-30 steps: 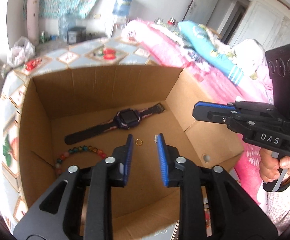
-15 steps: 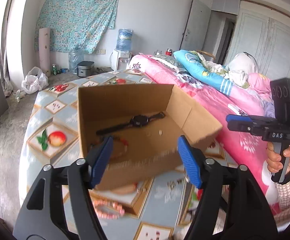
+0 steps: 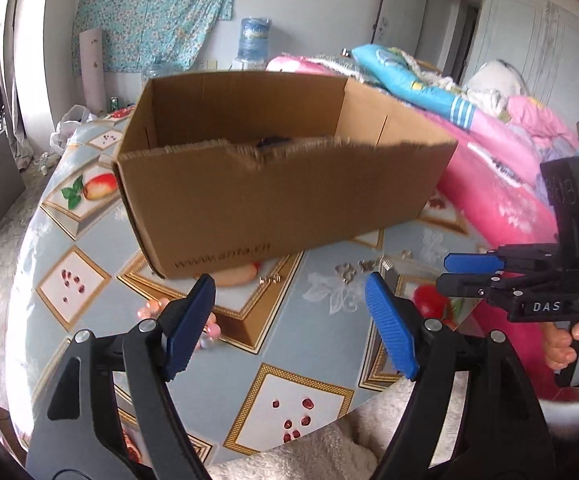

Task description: Organize jewelry

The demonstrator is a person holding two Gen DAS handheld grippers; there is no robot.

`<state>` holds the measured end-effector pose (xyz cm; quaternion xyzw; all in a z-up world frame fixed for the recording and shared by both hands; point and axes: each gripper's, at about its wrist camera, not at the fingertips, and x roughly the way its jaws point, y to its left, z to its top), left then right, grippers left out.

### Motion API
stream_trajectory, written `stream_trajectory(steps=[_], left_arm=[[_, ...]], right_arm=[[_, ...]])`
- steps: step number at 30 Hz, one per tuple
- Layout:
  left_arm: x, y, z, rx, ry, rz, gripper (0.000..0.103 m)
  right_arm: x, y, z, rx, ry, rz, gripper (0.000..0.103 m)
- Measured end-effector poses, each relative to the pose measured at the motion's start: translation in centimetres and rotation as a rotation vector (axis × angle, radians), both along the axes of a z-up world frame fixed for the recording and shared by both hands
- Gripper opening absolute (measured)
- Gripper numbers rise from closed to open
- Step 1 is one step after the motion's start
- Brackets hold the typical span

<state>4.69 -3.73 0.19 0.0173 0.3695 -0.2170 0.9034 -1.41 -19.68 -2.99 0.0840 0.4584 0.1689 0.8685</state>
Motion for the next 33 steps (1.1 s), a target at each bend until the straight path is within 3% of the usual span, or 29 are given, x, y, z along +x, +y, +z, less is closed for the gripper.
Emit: stream_trajectory(steps=[14,22,25,33], left_arm=[[3.9,-1.6,-4.2,0.074,0.061,0.068,0.034],[4.4,-3.0,-4.6,0.155,0.003,0.066,0.030],[4.3,-3.0,-4.6,0.152,-0.002,0.067,0.026],[4.2,-4.0,-4.6,0.173,-0.010,0.064,0.007]], right_arm=[[0.6,0.6,-1.6,-0.007,0.005,-0.021,0.039],[0.8,0.6,-1.8,0.012,-0.003,-0.019,0.039],[1.0,0.6,-1.8,0.020,-0.003,-0.018,0.039],[0.9,0.3,-1.9,0.016,-0.007,-0.020,0.039]])
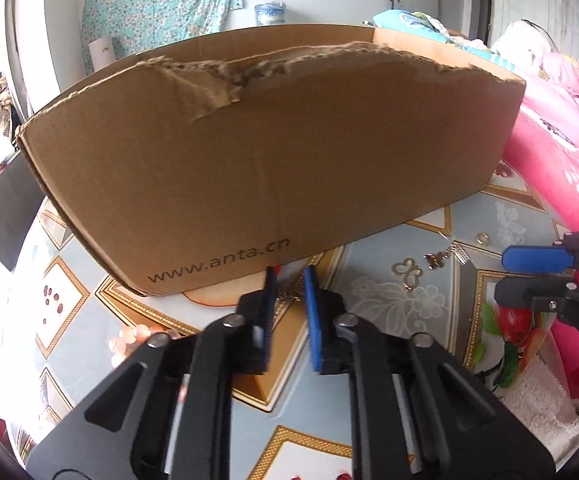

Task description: Organize jewelry

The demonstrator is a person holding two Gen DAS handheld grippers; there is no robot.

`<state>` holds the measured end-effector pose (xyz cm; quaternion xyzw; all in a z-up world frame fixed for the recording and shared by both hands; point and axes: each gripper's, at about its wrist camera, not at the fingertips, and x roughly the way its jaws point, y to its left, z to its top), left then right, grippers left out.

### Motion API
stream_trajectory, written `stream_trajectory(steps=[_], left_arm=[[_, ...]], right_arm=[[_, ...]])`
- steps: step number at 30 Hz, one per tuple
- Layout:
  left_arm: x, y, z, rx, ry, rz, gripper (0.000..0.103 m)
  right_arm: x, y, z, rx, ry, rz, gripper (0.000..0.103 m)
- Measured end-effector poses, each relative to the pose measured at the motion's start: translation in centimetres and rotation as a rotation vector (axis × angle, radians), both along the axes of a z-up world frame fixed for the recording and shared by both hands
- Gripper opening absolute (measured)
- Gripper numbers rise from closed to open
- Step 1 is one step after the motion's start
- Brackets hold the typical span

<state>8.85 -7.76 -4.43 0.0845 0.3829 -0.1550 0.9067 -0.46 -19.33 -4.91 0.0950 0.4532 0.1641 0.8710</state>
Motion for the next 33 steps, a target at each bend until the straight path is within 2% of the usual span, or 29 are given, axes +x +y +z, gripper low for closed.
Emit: stream_trajectory(steps=[3,6,13,19,21,26,33], left_arm=[[-0.1,-0.3,0.0,0.005,-0.004,-0.006,0.004],[0.0,0.3,0.1,-0.033,0.009,0.000,0.002],[0.1,3.7,1.1,-0.222,0.056,0.034,0.002],[-0.4,5.5,2.3,-0.324,0.059,0.051,0.002],[-0.3,5.1,2.4,-0.335,0.060,0.046,0.002],[-1.1,4.7,2.2,-0.338,0.064,0.026,0.002],[-0.8,4.4,1.9,-0.335,0.075,0.014,0.002]], right_arm=[[0.0,0.0,0.0,0.000,-0.001,-0.003,0.039],[-0.1,0.0,0.0,-0.003,0.000,-0.007,0.039],[-0.4,-0.5,0.5,-0.016,-0.019,-0.024,0.039],[-0.5,-1.1,1.1,-0.047,-0.061,-0.042,0.039],[-0.4,-1.2,1.2,-0.064,-0.072,-0.044,0.038],[0.1,-0.9,1.1,-0.117,-0.080,-0.037,0.028],[0.8,-0.4,0.7,-0.182,-0.105,0.029,0.023]])
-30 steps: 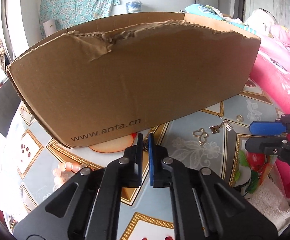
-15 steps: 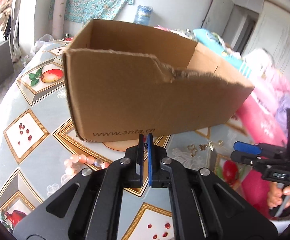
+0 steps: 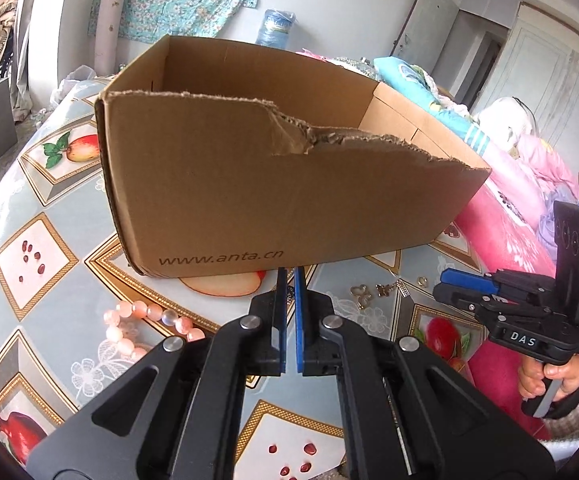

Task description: Organize jewelry

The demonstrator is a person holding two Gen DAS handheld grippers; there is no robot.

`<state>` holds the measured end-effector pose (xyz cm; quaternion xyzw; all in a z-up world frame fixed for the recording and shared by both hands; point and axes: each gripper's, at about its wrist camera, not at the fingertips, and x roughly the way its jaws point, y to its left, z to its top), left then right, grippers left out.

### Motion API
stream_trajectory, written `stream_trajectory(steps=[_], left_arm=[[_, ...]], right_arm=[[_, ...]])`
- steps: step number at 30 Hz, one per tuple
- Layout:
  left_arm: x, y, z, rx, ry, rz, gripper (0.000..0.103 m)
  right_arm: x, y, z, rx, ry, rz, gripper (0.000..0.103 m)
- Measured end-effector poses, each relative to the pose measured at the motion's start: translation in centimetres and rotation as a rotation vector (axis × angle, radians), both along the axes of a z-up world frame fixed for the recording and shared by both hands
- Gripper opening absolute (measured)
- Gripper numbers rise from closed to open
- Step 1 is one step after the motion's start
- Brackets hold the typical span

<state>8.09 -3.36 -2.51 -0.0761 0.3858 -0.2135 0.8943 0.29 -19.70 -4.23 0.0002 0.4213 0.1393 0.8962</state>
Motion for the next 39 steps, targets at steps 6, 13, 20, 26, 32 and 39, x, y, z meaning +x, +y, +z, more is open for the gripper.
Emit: stream_trajectory(steps=[6,13,20,26,32,39], left_arm=[[0.4,-0.2,-0.3,-0.001,0.008,-0.001,0.002],[0.6,-0.4,-0.4,0.001,0.008,-0.004,0.002],[0.7,-0.5,-0.4,0.003,0.007,-0.005,0.002],[0.3,-0.6,0.1,0.006,-0.007,-0.010,0.002],[-0.9,-0.5,1.7,-0.002,-0.049,-0.028,0.002],[-2.9,-0.3,6.7,-0.055,-0.144,-0.115,0.002]], right_arm=[[1.2,0.0,-0.4,-0.049,-0.004,0.100,0.023],[2.0,-0.3,-0.7,-0.054,0.015,0.191,0.012],[2.0,-0.7,-0.7,-0.022,0.022,0.202,0.012],[1.4,-1.6,0.0,0.025,0.011,0.174,0.011],[-0.1,-2.2,2.1,0.054,-0.036,0.157,0.011],[-1.7,-2.2,7.9,0.101,-0.171,0.158,0.011]])
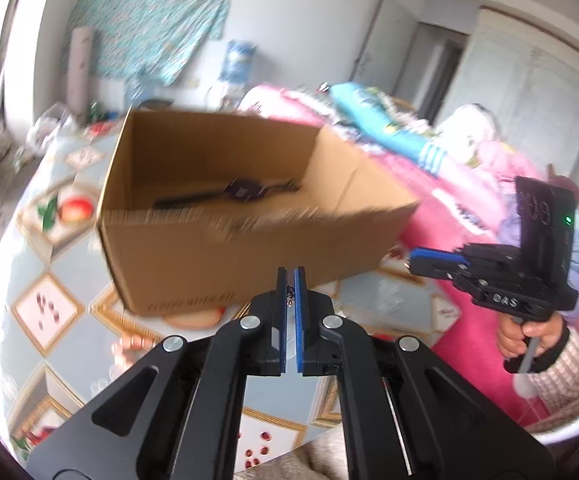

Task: Organize jewelry
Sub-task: 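Carry both pieces into the box and open both grippers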

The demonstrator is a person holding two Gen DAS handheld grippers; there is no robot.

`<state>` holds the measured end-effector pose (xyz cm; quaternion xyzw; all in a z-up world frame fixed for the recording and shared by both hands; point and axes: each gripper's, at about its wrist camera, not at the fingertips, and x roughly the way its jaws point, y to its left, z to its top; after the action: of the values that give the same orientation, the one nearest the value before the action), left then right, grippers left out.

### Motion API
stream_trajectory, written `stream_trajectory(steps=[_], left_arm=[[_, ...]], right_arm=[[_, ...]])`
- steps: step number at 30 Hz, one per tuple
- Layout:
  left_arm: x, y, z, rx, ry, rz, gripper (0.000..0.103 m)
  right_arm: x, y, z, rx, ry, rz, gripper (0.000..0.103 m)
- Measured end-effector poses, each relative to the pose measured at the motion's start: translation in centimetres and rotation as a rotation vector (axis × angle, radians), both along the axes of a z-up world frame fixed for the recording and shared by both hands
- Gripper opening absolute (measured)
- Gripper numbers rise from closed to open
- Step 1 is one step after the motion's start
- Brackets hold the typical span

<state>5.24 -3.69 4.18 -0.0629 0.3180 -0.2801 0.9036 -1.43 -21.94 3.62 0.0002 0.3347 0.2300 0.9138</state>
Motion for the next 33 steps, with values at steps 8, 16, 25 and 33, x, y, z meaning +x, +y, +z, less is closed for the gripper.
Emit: stream_trajectory(steps=[8,16,25,33], left_arm=[[4.5,-1.6,4.8,-0.035,-0.031,-0.080,0.002],[14.0,-4.4,1.3,0.059,0.208,-0.078,0.003],[17.3,-5.0,-2.6,0.083,0.358,-0.061,0.003],[17.3,-4.8,-2.5,0.075,0.357,-0.040,0.010]], right_arm=[[4.1,0.1,5.5,0.103,-0.034,0.037,0.011],[12.0,2.0,3.3,0.026,0.174,0.050,0.011],[16.3,2.3,0.1,-0.031,0.347,0.034,0.011],[16.7,1.7,0.7,0.005,0.335,0.025,0.011]])
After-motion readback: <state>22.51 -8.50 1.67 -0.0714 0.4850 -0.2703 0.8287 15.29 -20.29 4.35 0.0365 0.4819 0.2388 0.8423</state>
